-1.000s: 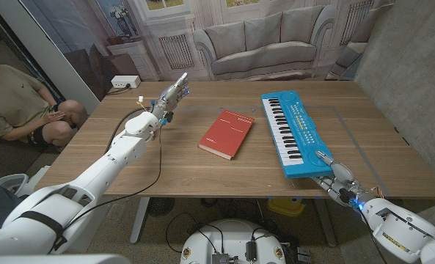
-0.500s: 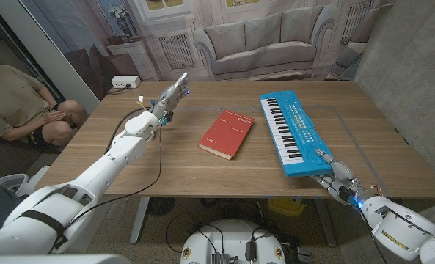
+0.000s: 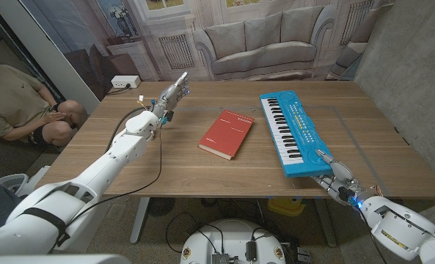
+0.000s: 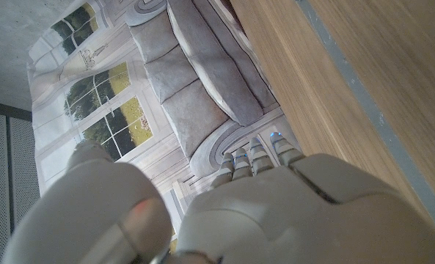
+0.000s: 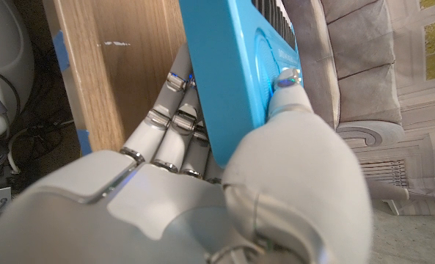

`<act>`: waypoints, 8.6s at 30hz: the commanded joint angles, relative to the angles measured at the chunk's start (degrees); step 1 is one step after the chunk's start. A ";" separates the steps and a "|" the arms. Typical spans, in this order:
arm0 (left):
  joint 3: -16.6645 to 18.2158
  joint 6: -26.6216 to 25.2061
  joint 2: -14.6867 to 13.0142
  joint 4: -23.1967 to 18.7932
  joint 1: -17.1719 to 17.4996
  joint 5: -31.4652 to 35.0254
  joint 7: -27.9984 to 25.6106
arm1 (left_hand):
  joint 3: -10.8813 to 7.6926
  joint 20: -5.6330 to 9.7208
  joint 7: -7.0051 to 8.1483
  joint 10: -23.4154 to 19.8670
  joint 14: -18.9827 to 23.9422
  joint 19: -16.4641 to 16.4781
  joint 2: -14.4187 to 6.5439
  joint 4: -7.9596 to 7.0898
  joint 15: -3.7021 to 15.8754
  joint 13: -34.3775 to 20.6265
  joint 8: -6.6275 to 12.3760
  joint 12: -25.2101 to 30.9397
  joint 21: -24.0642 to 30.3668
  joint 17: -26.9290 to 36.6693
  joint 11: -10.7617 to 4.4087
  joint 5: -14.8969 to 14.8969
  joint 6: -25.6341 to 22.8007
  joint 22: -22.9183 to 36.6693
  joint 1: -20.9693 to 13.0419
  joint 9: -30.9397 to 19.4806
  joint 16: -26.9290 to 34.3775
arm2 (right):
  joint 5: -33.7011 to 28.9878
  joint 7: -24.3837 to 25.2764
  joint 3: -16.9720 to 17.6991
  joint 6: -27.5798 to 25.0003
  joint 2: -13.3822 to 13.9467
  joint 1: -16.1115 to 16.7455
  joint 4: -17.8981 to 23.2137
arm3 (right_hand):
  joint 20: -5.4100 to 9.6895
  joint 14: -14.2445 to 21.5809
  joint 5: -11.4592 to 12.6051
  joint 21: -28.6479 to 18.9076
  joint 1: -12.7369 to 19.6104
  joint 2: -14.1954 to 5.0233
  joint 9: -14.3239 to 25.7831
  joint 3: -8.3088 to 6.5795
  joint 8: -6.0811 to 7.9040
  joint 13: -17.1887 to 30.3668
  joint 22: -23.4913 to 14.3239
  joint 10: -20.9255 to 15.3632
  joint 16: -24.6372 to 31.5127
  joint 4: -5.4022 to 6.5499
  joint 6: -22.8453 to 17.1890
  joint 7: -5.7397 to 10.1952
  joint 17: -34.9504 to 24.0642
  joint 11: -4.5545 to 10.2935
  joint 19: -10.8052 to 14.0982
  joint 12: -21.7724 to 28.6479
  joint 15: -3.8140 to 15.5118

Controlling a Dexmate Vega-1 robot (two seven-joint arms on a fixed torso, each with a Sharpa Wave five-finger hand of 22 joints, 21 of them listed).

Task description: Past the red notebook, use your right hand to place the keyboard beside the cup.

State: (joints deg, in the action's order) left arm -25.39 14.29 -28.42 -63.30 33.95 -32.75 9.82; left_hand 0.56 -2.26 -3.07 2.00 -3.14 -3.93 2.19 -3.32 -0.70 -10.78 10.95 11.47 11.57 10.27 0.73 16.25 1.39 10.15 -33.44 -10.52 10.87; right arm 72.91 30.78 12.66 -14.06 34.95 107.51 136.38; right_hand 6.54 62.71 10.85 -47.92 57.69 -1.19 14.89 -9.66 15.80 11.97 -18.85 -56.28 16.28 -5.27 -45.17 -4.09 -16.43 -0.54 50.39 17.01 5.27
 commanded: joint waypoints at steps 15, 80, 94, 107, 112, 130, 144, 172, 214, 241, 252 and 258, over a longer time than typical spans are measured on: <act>-0.34 0.61 1.07 3.00 -1.69 0.18 0.83 | 0.46 -0.38 0.01 0.29 -0.37 -0.13 -0.34 -0.26 0.15 -0.23 0.25 0.22 -0.17 0.30 -0.16 -0.29 0.10 0.18 -0.41 -0.19 -0.01 | -0.04 1.50 -0.76 0.61 0.10 -0.84 -0.07 | 5.09 1.76 -0.54 -0.11 -6.14 -1.51 0.43 1.12 -1.67 0.23 1.84 -1.23 -1.59 2.12 -5.48 5.11 0.85 3.19 -0.51 -1.41 4.99; -0.28 0.42 1.11 1.76 -0.73 -0.10 0.33 | 1.09 -0.84 0.13 0.32 -0.40 -0.13 -0.67 -0.40 0.05 -0.24 0.34 0.23 -0.15 0.31 -0.22 -0.40 -0.24 0.19 -0.64 -0.20 -0.01 | -3.55 -1.60 -1.81 3.18 -0.48 1.28 0.43 | 0.70 -7.58 0.16 2.04 -10.11 1.87 0.25 4.42 -5.00 0.35 6.42 10.47 -4.85 2.39 5.54 3.95 0.79 2.08 -6.50 -4.62 -0.92; -0.34 0.52 1.16 2.01 -0.90 -0.07 0.58 | 1.22 -0.97 0.07 0.30 -0.39 -0.17 -0.75 -0.42 0.06 -0.24 0.32 0.24 -0.16 0.31 -0.24 -0.42 -0.23 0.19 -0.70 -0.20 0.00 | -3.83 -2.83 -1.80 3.38 -0.33 1.72 0.32 | -1.39 -11.84 0.44 3.33 -11.25 2.81 -0.15 5.50 -5.15 0.17 7.31 13.87 -5.59 2.56 8.51 3.47 1.40 1.23 -9.30 -5.14 -3.45; -0.34 0.42 0.94 1.50 -0.67 -0.10 0.68 | 1.35 -0.96 0.12 0.33 -0.34 -0.18 -0.81 -0.46 0.09 -0.24 0.31 0.23 -0.16 0.32 -0.27 -0.45 -0.25 0.19 -0.74 -0.20 0.02 | -4.85 -3.78 -2.38 4.44 -0.80 2.51 0.17 | -2.49 -14.30 0.78 4.30 -12.09 3.86 -0.39 6.45 -5.09 0.12 7.62 16.12 -5.76 2.65 10.04 3.23 1.75 1.01 -11.25 -5.38 -4.71; -0.24 0.39 0.83 1.16 -0.35 -0.20 0.57 | 1.41 -0.97 0.16 0.36 -0.32 -0.17 -0.84 -0.47 0.07 -0.24 0.32 0.22 -0.16 0.32 -0.20 -0.46 -0.27 0.19 -0.76 -0.20 0.02 | -4.98 -4.05 -2.44 4.63 -0.79 2.60 0.14 | -2.61 -14.68 0.87 4.44 -12.40 4.02 -0.46 6.68 -5.06 0.11 7.67 16.51 -5.69 2.76 10.32 3.18 1.80 0.92 -11.45 -5.36 -4.86; 0.17 0.51 0.28 -0.13 0.68 -0.46 0.11 | 1.62 -1.05 0.22 0.35 -0.37 -0.22 -0.89 -0.50 0.07 -0.24 0.29 0.23 -0.16 0.32 -0.25 -0.48 -0.26 0.19 -0.83 -0.20 0.00 | -6.00 -4.53 -2.96 6.18 -1.53 3.33 0.28 | -3.91 -17.70 1.41 5.56 -15.46 5.34 -0.87 8.69 -5.35 0.10 7.90 19.39 -5.59 3.92 13.59 2.58 2.20 -0.68 -12.99 -5.43 -6.75; 0.25 0.48 -0.02 -0.90 1.18 -0.51 0.00 | 1.77 -1.05 0.15 0.40 -0.43 -0.23 -0.95 -0.51 0.05 -0.24 0.27 0.22 -0.17 0.31 -0.23 -0.50 -0.23 0.19 -0.90 -0.20 -0.02 | -6.41 -5.17 -3.03 7.68 -2.41 4.61 0.30 | -4.27 -18.28 1.61 5.91 -16.69 5.88 -1.01 9.49 -5.23 0.10 7.96 19.92 -5.45 4.39 14.32 1.98 2.35 -1.08 -13.28 -5.28 -7.21; 0.84 0.38 -1.03 -3.16 2.42 -0.61 -0.92 | 2.07 -0.98 0.17 0.35 -0.41 -0.17 -1.05 -0.54 0.03 -0.24 0.26 0.24 -0.14 0.31 -0.21 -0.50 -0.23 0.19 -1.05 -0.21 0.00 | -9.41 -4.71 -0.82 9.35 -4.03 6.53 0.86 | -4.62 -19.09 2.03 6.48 -17.59 5.90 -1.23 10.09 -4.88 0.08 7.99 20.36 -5.26 4.83 14.60 1.72 2.53 -1.24 -13.90 -4.98 -7.60; 1.64 -1.11 -3.06 -8.23 5.15 -0.41 -3.56 | 2.57 -0.98 0.09 0.31 -0.41 -0.24 -1.21 -0.62 0.05 -0.24 0.27 0.26 -0.16 0.31 -0.17 -0.54 -0.29 0.19 -1.19 -0.21 0.00 | -17.70 -1.62 4.84 7.12 -6.45 5.59 2.66 | -4.41 -27.75 3.14 10.72 -18.05 5.18 -1.94 11.03 -4.29 -0.04 7.90 21.74 -6.00 5.16 14.78 2.14 2.78 -0.58 -22.20 -4.53 -6.92; 2.81 -1.15 -4.54 -11.40 6.74 -0.25 -5.38 | 2.84 -0.85 -0.07 0.27 -0.41 -0.28 -1.30 -0.66 -0.04 -0.24 0.26 0.28 -0.17 0.31 0.05 -0.53 -0.28 0.19 -1.30 -0.20 0.00 | -39.81 1.87 -0.43 8.38 -7.28 -0.27 5.23 | -3.24 -31.56 3.51 12.24 -17.85 4.62 -2.18 11.23 -4.39 -0.10 7.96 23.03 -5.95 5.15 15.61 2.65 3.01 -0.68 -24.53 -4.65 -6.02; 2.95 -0.63 -4.67 -11.23 6.55 -0.11 -5.18 | 2.96 -0.71 -0.21 0.36 -0.44 -0.28 -1.35 -0.68 -0.33 -0.24 0.22 0.24 -0.17 0.31 0.17 -0.53 -0.19 0.18 -1.33 -0.21 -0.01 | -47.85 1.55 -3.67 10.45 -8.20 -2.70 4.46 | -2.51 -32.14 3.61 12.61 -17.84 4.44 -2.25 11.33 -4.24 -0.10 7.98 22.77 -5.70 5.17 15.43 3.05 3.08 -0.20 -24.83 -4.41 -5.21; 3.05 -0.54 -4.94 -11.33 6.46 0.01 -5.06 | 3.02 -0.65 -0.21 0.35 -0.41 -0.30 -1.38 -0.69 -0.31 -0.24 0.23 0.24 -0.17 0.31 0.21 -0.53 -0.21 0.18 -1.36 -0.21 0.00 | -51.29 -0.39 -4.84 13.95 -8.50 -3.71 2.40 | -1.89 -33.18 3.70 13.18 -17.96 4.26 -2.30 11.44 -4.27 -0.11 8.00 23.41 -5.69 5.25 15.67 3.15 3.13 -0.10 -25.69 -4.55 -4.72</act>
State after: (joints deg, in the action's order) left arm -22.52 13.30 -32.99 -74.48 40.51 -32.91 4.60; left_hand 3.26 -2.87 -2.86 2.00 -3.14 -3.93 1.06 -3.80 -0.70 -10.78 10.95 11.47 11.57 10.27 0.73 15.80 1.18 10.25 -34.57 -10.52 10.87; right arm 28.39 32.43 10.21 -4.09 27.02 105.77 141.00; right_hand 2.65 29.99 14.19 -34.94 39.76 3.65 12.50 1.42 11.27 11.72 -10.66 -33.14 10.31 -0.24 -29.68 -1.32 -13.31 -0.80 25.19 12.18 0.24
